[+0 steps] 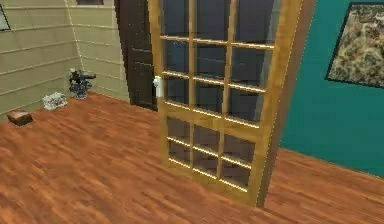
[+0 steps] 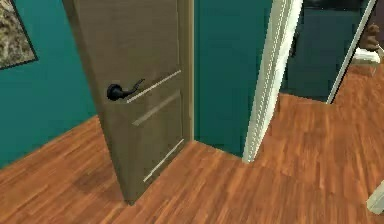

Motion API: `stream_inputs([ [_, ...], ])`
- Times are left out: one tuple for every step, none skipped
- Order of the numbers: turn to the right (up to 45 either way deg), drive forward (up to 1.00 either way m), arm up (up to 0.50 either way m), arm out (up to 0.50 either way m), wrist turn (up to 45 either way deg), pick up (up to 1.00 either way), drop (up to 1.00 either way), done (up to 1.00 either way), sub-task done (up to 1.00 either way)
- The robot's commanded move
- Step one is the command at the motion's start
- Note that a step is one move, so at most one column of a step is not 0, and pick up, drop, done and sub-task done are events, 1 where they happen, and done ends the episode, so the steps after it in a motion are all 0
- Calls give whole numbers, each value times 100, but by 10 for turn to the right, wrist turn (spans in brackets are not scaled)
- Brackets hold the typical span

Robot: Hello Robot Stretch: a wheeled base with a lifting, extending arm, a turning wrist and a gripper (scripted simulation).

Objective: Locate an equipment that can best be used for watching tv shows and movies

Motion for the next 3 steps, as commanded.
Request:
stream_inputs([
  [450, 0, 0, 0, 0, 0, 0, 0, 0],
  [450, 0, 0, 0, 0, 0, 0, 0, 0],
  [390, 0, 0, 0, 0, 0, 0, 0, 0],
])
